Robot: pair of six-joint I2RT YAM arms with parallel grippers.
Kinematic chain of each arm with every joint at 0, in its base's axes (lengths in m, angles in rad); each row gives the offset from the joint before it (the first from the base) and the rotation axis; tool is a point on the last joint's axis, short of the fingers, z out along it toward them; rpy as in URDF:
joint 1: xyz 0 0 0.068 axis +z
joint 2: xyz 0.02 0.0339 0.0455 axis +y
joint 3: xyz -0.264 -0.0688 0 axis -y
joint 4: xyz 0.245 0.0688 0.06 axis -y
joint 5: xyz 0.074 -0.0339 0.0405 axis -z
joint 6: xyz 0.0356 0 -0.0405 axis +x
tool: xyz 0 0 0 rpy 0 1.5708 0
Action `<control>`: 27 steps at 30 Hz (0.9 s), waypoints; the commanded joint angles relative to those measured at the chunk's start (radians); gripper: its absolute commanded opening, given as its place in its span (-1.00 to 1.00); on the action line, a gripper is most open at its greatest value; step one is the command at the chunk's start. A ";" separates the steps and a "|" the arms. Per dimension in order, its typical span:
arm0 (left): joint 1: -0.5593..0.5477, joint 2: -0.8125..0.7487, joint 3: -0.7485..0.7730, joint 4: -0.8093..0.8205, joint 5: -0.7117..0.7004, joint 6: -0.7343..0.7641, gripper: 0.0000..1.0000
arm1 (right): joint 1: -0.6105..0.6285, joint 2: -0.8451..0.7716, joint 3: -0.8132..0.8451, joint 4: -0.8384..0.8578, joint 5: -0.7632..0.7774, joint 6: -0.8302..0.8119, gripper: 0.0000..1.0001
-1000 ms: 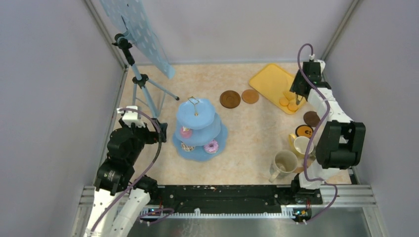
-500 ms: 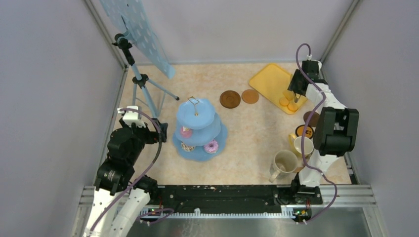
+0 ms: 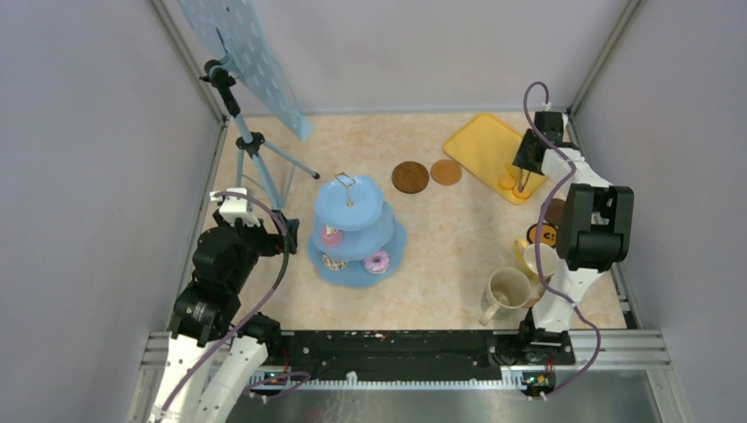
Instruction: Serve the afternoon tea
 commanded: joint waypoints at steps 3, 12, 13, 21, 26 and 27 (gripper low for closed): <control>0.017 0.003 0.005 0.041 -0.004 0.007 0.97 | -0.002 -0.070 0.053 0.009 -0.055 0.011 -0.26; 0.044 0.008 0.008 0.038 0.005 0.005 0.97 | -0.001 -0.304 -0.084 -0.009 -0.200 0.037 -0.40; 0.047 0.010 0.009 0.037 0.006 0.005 0.97 | 0.000 -0.338 -0.119 -0.008 -0.247 0.046 -0.41; 0.073 0.022 0.018 0.026 0.009 -0.002 0.98 | 0.070 -0.653 -0.331 -0.043 -0.586 0.066 -0.43; 0.097 0.029 0.019 0.024 0.012 -0.004 0.97 | 0.242 -0.880 -0.388 -0.225 -0.600 0.007 -0.43; 0.102 0.029 0.019 0.024 0.014 -0.005 0.97 | 0.266 -0.921 -0.398 -0.259 -0.606 0.000 -0.43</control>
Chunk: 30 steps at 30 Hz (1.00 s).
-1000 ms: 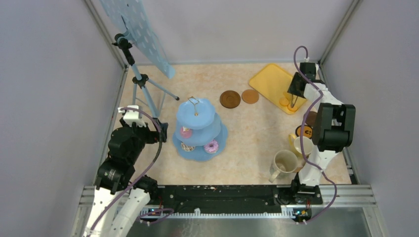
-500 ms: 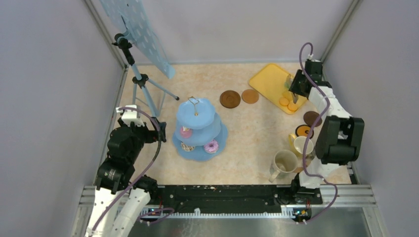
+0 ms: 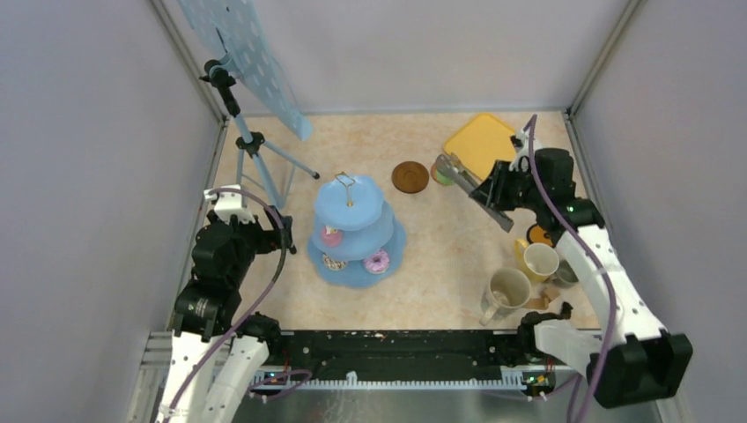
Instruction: Serve the afternoon tea
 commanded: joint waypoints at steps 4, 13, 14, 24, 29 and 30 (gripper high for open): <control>0.039 0.018 0.019 0.030 0.014 -0.004 0.97 | 0.168 -0.269 -0.038 -0.222 -0.187 -0.076 -0.43; 0.070 0.033 0.030 0.021 0.030 0.002 0.97 | 0.413 -0.314 -0.051 -0.270 -0.204 -0.043 -0.42; 0.072 0.032 0.031 0.019 0.031 0.003 0.97 | 0.433 -0.312 -0.055 -0.257 -0.202 -0.040 -0.42; 0.077 0.035 0.032 0.018 0.037 0.005 0.97 | 0.599 -0.205 -0.060 -0.096 -0.125 0.008 -0.41; 0.077 0.034 0.034 0.018 0.037 0.005 0.98 | 0.629 -0.121 -0.041 -0.039 -0.087 0.002 -0.39; 0.077 0.034 0.033 0.017 0.038 0.005 0.97 | 0.632 -0.105 -0.038 -0.026 -0.080 0.001 -0.39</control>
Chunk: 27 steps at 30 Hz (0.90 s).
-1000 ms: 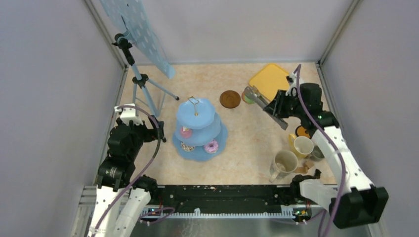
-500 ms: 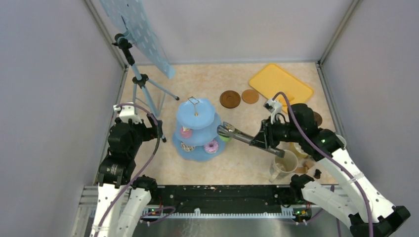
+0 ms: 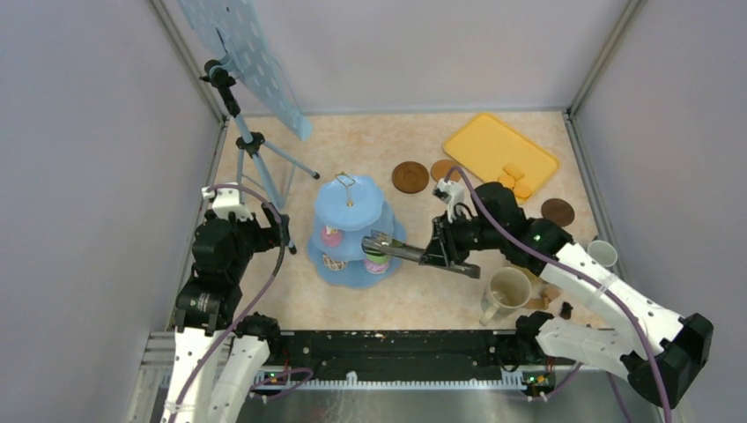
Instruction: Serve the afternoon tea
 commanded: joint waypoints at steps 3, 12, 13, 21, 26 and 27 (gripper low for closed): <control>0.006 0.005 0.032 0.021 0.015 0.004 0.97 | 0.026 0.087 0.044 0.140 0.065 -0.001 -0.37; 0.006 0.003 0.028 0.025 0.020 0.009 0.97 | 0.059 0.181 0.100 0.157 0.092 -0.015 -0.29; 0.006 0.004 0.026 0.027 0.021 0.010 0.97 | 0.063 0.188 0.103 0.157 0.100 -0.016 -0.25; 0.006 0.001 0.027 0.028 0.024 0.012 0.98 | 0.086 0.183 0.129 0.112 0.147 -0.036 0.10; 0.006 0.001 0.026 0.030 0.026 0.013 0.97 | 0.089 0.131 0.139 0.042 0.191 -0.041 0.10; 0.006 0.001 0.026 0.030 0.025 0.012 0.97 | 0.088 0.119 0.141 0.026 0.199 -0.040 0.10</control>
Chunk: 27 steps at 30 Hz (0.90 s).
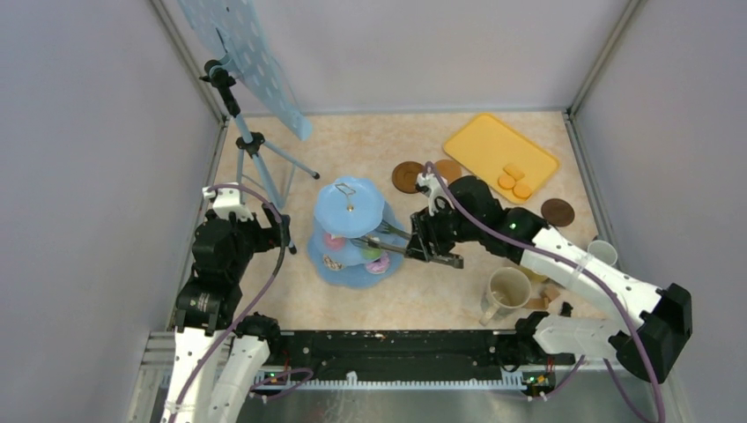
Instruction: Serve the afternoon tea
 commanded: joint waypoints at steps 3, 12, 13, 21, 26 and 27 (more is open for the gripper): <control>0.006 0.000 0.026 0.029 0.014 0.012 0.97 | 0.010 -0.111 0.064 -0.095 0.082 -0.018 0.10; 0.006 -0.005 0.025 0.031 0.017 0.013 0.98 | 0.009 -0.225 0.086 -0.238 0.186 -0.001 0.08; 0.006 -0.005 0.026 0.030 0.018 0.013 0.98 | 0.008 -0.233 0.089 -0.256 0.214 0.005 0.07; 0.003 -0.018 0.021 0.036 0.022 0.016 0.97 | -0.112 -0.195 0.105 -0.371 0.635 0.033 -0.03; -0.019 -0.033 0.014 0.045 0.011 0.015 0.98 | -0.480 -0.112 0.075 -0.174 0.519 -0.019 -0.04; -0.029 -0.035 0.014 0.045 0.008 0.014 0.97 | -0.541 -0.074 0.078 -0.140 0.512 -0.023 -0.04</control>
